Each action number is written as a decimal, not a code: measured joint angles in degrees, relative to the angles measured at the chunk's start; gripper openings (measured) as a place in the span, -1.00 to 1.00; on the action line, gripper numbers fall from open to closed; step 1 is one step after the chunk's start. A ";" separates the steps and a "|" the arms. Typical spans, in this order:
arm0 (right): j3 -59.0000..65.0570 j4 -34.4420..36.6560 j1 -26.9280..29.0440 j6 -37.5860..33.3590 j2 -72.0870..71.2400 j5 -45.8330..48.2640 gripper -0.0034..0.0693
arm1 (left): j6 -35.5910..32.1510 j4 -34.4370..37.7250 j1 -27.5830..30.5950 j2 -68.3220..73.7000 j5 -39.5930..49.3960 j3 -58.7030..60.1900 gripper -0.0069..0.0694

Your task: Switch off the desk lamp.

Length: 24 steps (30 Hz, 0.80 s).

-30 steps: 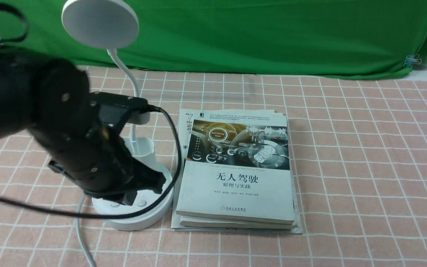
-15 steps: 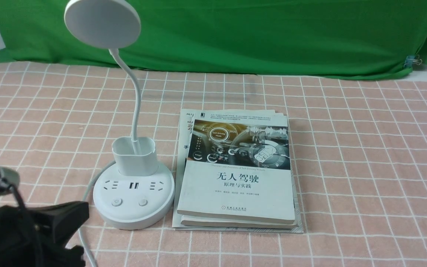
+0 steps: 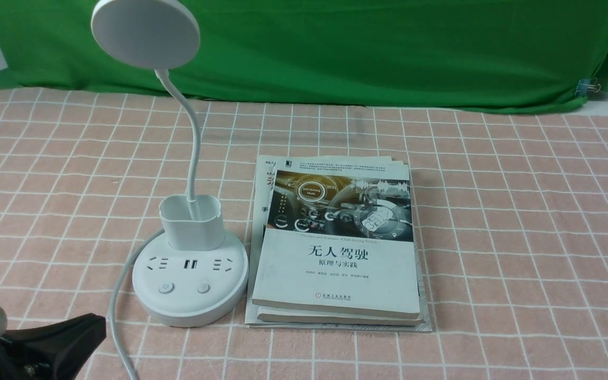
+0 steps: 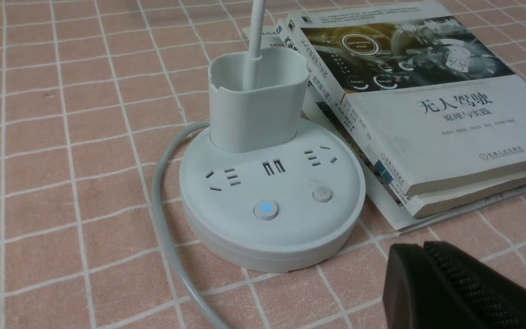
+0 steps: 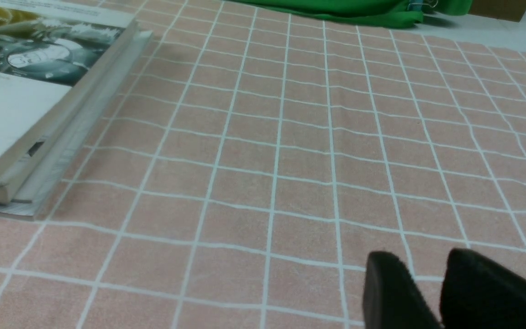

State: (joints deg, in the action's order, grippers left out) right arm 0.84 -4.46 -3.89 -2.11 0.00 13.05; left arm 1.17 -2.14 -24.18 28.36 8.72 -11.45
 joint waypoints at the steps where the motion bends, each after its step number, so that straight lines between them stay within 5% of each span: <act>1: 0.00 0.00 0.00 0.00 0.00 0.00 -0.25 | -0.13 0.00 0.00 0.00 0.00 0.00 -0.83; 8: 0.00 0.00 0.00 0.00 0.00 0.00 -0.25 | -0.45 0.65 3.87 -5.02 -0.06 0.06 -0.83; 19: 0.00 0.00 0.00 0.00 0.00 0.00 -0.25 | -3.36 3.36 22.61 -25.10 1.16 5.35 -0.83; 24: 0.00 0.00 0.00 0.00 0.00 0.00 -0.25 | -3.49 4.76 25.39 -28.11 1.02 10.34 -0.83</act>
State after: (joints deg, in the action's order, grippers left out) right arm 0.84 -4.46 -3.89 -2.11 0.00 13.05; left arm -2.31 2.62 1.22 0.26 9.75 -1.10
